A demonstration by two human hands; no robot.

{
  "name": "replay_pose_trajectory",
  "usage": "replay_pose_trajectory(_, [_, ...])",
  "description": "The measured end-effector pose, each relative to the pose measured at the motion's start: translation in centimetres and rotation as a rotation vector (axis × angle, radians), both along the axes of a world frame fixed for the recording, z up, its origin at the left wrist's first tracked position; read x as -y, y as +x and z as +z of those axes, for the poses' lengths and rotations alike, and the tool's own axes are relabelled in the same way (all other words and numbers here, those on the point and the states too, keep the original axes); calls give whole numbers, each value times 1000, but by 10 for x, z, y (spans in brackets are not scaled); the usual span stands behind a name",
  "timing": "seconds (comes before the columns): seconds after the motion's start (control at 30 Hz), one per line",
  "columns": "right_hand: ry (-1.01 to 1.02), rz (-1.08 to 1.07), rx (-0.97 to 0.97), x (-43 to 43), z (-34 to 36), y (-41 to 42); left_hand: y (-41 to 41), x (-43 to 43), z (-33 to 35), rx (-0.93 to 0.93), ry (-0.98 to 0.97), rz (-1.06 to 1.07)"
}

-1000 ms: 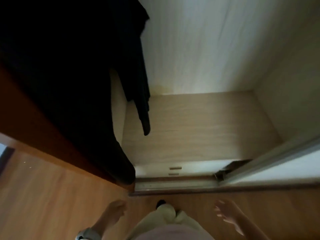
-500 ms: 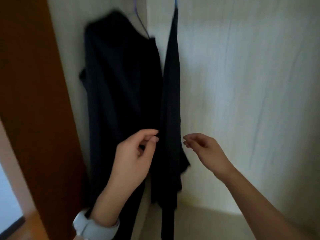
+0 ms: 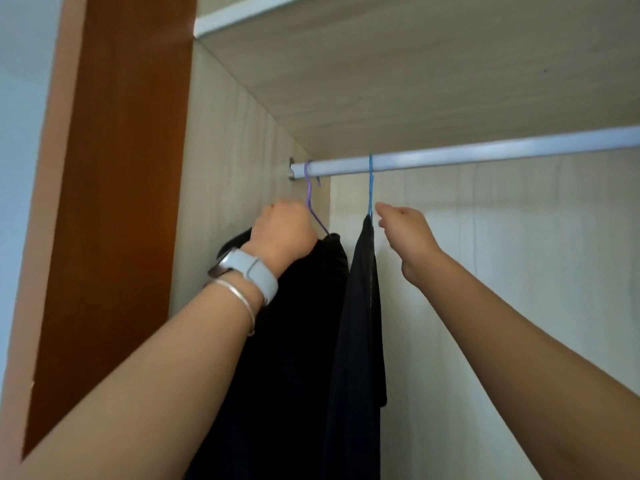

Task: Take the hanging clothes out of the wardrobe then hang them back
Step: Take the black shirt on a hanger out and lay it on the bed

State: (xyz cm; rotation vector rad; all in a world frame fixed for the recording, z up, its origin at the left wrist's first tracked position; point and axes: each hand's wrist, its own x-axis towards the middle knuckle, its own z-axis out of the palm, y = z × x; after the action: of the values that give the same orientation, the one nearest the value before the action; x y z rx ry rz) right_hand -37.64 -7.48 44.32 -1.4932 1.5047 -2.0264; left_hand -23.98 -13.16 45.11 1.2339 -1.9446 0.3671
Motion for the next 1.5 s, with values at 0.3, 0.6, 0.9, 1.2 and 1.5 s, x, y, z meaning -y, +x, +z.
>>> replay_pose_trajectory(0.3, [80, 121, 189, 47, 39, -4, -12, 35, 44, 56, 227, 26])
replay_pose_trajectory(0.6, [-94, 28, 132, 55, 45, 15, 3, 36, 51, -228, 273, -127])
replay_pose_trajectory(0.9, [-123, 98, 197, 53, 29, 17, -5, 24, 63, -426, 205, -211])
replay_pose_trajectory(1.2, [-50, 203, -13, 28, -10, 41, 11, -36, 7, -516, 416, -347])
replay_pose_trajectory(1.5, [-143, 537, -104, -39, -95, 120, 101, -122, -63, -520, 472, -290])
